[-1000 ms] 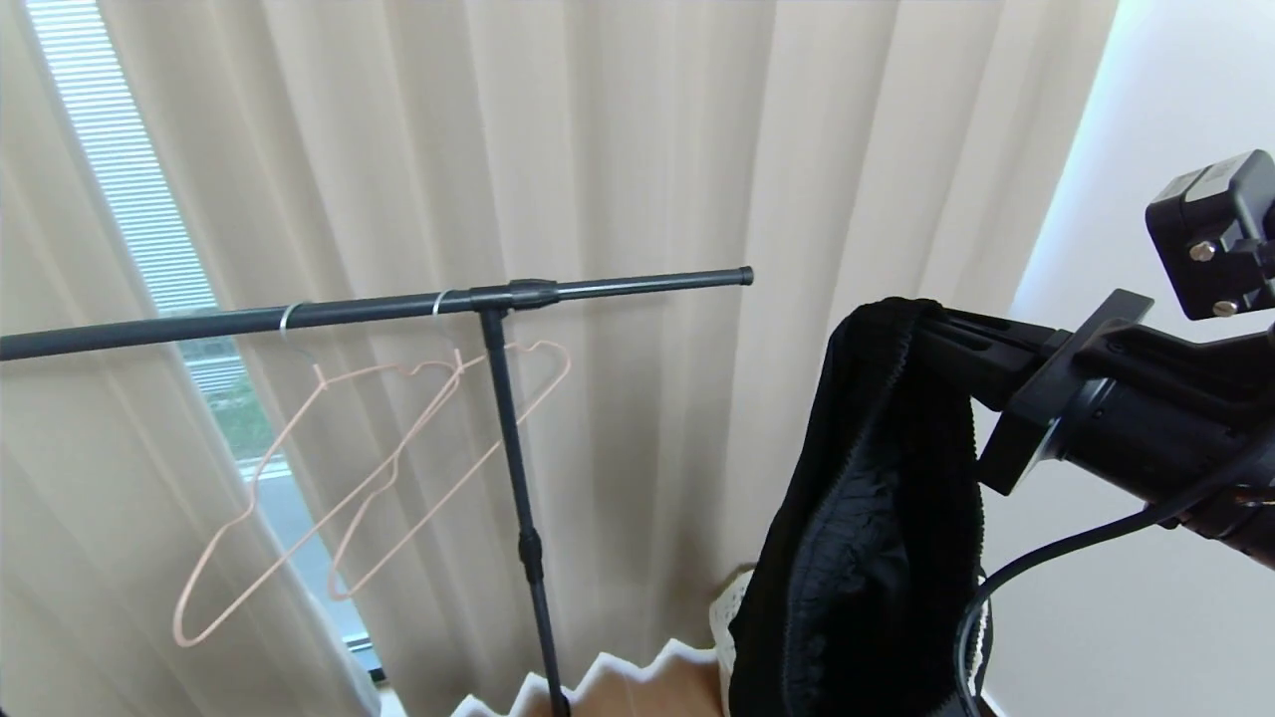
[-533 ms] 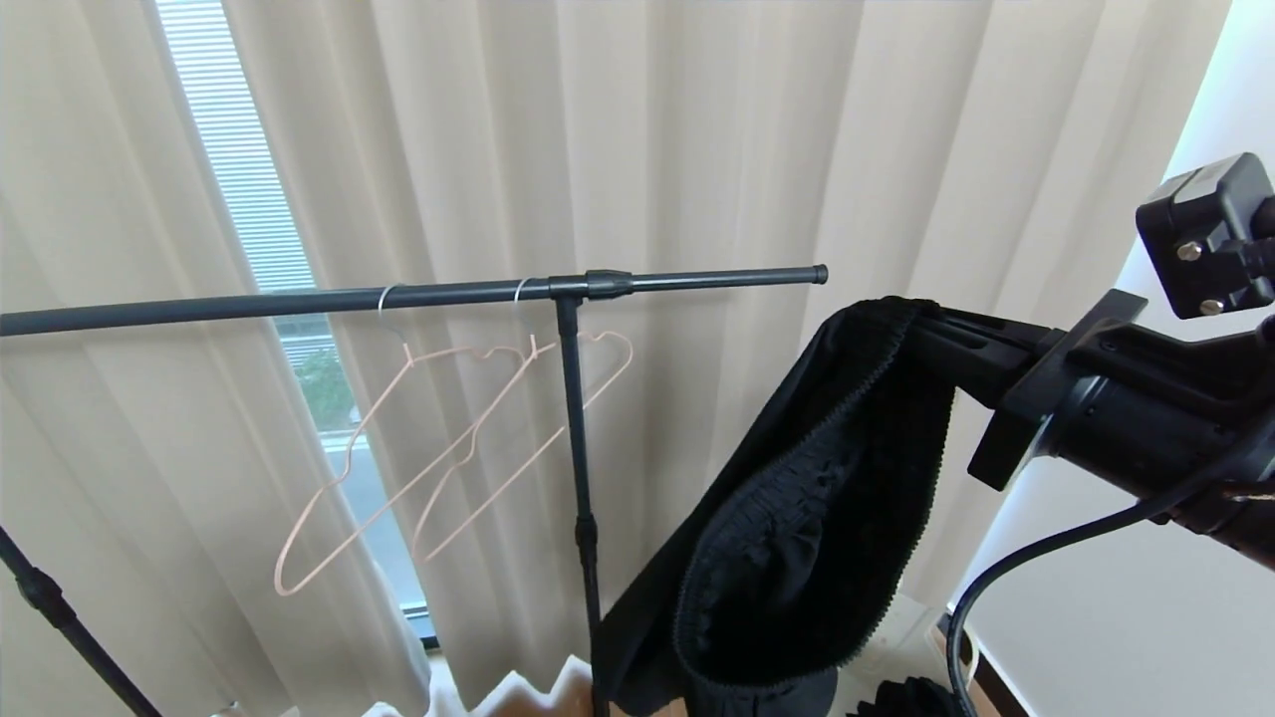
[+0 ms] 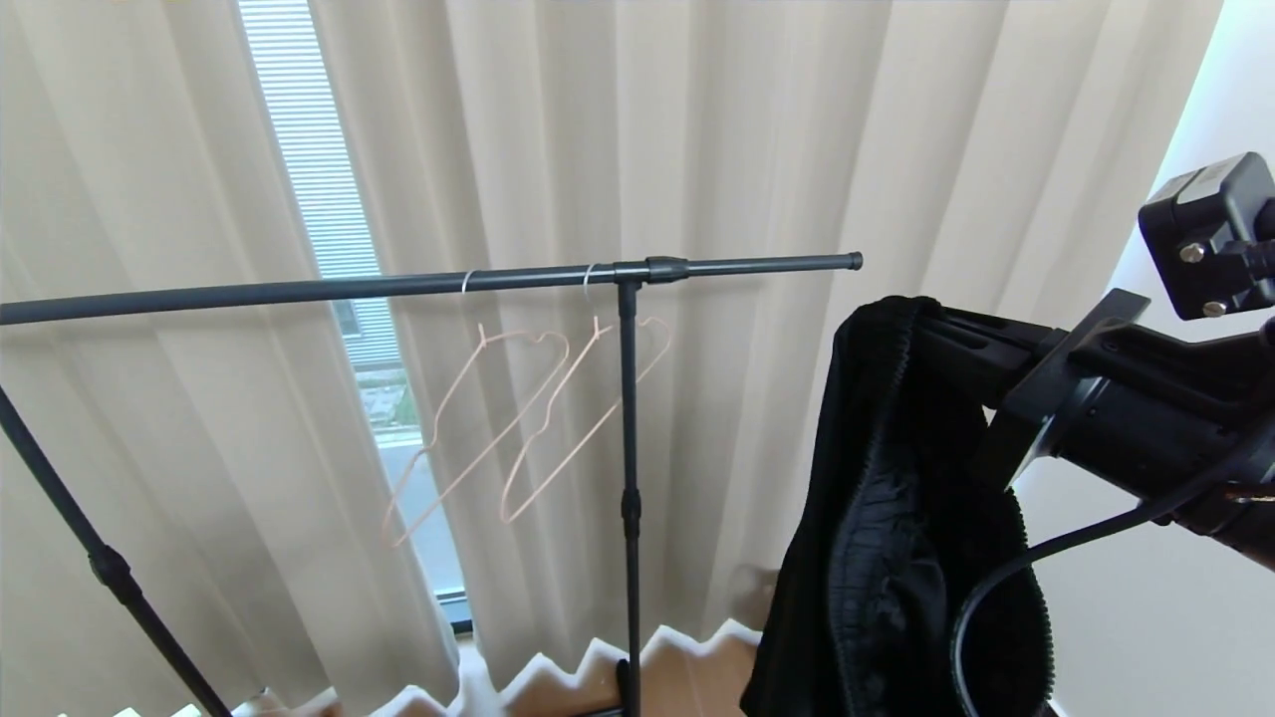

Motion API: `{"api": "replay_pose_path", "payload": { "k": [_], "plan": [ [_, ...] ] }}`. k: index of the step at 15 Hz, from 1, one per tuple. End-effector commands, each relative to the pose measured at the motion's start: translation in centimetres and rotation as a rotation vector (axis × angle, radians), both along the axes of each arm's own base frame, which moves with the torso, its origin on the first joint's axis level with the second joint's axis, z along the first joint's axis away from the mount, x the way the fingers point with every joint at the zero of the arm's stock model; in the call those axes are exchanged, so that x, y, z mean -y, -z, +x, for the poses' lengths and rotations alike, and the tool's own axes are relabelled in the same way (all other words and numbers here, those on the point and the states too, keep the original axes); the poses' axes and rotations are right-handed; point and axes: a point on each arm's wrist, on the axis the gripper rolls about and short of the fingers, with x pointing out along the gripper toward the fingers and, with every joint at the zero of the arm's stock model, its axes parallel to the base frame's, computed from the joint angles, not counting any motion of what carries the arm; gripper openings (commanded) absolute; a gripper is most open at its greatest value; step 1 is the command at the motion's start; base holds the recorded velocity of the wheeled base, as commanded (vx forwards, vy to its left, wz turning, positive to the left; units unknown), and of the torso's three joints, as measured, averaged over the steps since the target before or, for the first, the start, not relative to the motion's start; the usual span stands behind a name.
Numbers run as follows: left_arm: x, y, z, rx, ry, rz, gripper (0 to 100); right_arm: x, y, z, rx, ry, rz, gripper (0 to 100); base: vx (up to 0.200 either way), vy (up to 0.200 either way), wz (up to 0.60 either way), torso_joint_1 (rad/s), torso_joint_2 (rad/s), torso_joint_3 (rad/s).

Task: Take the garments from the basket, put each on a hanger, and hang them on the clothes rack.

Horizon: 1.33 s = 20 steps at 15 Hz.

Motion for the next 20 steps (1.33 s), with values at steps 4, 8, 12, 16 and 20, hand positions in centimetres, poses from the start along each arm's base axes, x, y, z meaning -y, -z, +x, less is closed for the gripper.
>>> {"api": "replay_pose_path", "payload": {
  "k": [4, 8, 12, 16, 20],
  "plan": [
    [0.00, 0.00, 0.01, -0.001, -0.002, 0.000, 100, 0.01, 0.01, -0.03, 0.003, -0.001, -0.003, 0, -0.100, 0.150, 0.00, 0.002, 0.00, 0.001],
    [0.00, 0.00, 0.01, -0.002, -0.002, -0.002, 100, -0.01, 0.05, 0.00, 0.003, -0.001, -0.005, 0, -0.200, 0.000, 0.00, 0.005, 0.00, 0.001],
    [-0.01, -0.02, 0.01, 0.000, -0.003, -0.002, 100, -0.08, 0.15, 0.09, 0.007, 0.001, -0.020, 0, 0.000, 0.150, 0.15, -0.006, 0.00, 0.001],
    [-0.01, -0.02, 0.01, 0.000, -0.003, -0.001, 100, -0.03, 0.40, 0.03, 0.008, 0.000, -0.022, 0, 0.000, 0.000, 0.45, 0.001, 0.00, 0.001],
    [-0.01, -0.02, 0.01, 0.000, -0.003, 0.001, 100, -0.05, 0.35, 0.05, 0.013, 0.000, -0.018, 0, 0.000, 0.000, 0.00, 0.000, 0.00, 0.000]
  ]
}}
